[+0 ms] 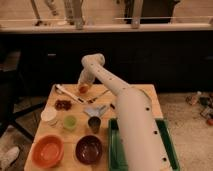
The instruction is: Place apple in paper cup
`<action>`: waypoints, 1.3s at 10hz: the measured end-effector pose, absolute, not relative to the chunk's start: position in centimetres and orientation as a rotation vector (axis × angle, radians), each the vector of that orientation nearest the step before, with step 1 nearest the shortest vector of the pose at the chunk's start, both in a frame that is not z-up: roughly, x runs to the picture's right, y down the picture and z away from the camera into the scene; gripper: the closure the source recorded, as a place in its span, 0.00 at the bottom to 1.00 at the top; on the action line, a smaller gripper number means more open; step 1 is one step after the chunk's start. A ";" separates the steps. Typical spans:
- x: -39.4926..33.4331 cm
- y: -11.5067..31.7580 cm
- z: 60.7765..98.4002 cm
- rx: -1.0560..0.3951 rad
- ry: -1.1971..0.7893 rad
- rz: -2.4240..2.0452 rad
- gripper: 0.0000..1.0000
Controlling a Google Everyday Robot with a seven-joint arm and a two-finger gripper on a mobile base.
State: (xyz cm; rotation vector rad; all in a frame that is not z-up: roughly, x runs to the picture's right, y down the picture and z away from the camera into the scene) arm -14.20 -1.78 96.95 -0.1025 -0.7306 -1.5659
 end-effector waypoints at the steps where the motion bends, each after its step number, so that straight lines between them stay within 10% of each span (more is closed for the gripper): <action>1: -14.3 -1.9 96.7 -0.099 -0.728 -1.572 1.00; 13: -19.0 -3.2 87.4 -0.013 -0.745 -1.779 1.00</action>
